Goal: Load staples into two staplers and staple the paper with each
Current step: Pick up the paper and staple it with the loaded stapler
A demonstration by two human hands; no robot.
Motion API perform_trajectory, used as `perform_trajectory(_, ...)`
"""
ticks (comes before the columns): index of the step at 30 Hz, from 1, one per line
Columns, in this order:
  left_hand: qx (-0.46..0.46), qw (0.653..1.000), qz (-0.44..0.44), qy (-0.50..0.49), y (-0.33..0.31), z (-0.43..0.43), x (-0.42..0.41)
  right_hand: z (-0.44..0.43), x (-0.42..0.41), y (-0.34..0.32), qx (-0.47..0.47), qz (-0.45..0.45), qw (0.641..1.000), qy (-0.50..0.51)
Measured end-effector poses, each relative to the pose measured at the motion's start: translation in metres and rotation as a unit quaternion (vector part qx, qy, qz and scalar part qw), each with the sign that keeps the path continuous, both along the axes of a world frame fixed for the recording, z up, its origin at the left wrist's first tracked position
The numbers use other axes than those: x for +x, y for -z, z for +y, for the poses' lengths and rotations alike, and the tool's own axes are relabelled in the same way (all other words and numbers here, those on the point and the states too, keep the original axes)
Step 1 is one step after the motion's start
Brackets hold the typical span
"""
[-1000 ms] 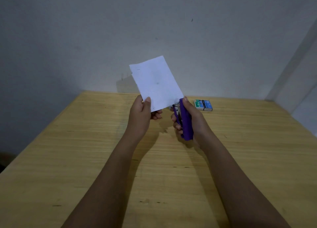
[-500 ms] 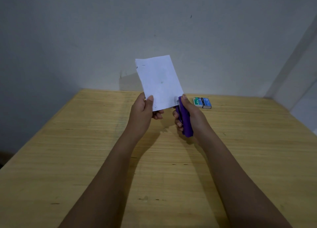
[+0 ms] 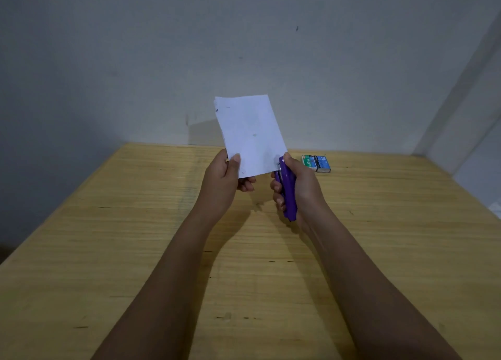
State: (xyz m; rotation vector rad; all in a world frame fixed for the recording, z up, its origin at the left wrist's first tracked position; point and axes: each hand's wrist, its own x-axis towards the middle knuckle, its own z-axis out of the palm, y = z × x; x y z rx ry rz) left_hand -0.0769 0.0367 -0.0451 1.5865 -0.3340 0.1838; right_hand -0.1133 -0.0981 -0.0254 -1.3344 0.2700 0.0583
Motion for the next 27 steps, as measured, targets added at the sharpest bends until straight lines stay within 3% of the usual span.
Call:
perform_trajectory(13,-0.039,0.999,-0.008,0.013,-0.008,-0.001,-0.005,-0.009,-0.002,-0.011,0.006,-0.086,0.996,-0.004)
perform_trajectory(20,-0.016,1.0,-0.016,0.008,-0.006,-0.002,-0.004,-0.003,0.003,-0.01,-0.027,-0.074,0.997,0.01)
perform_trajectory(27,-0.022,1.0,-0.011,0.013,-0.007,-0.006,-0.006,-0.003,0.005,-0.012,0.009,-0.035,0.999,0.034)
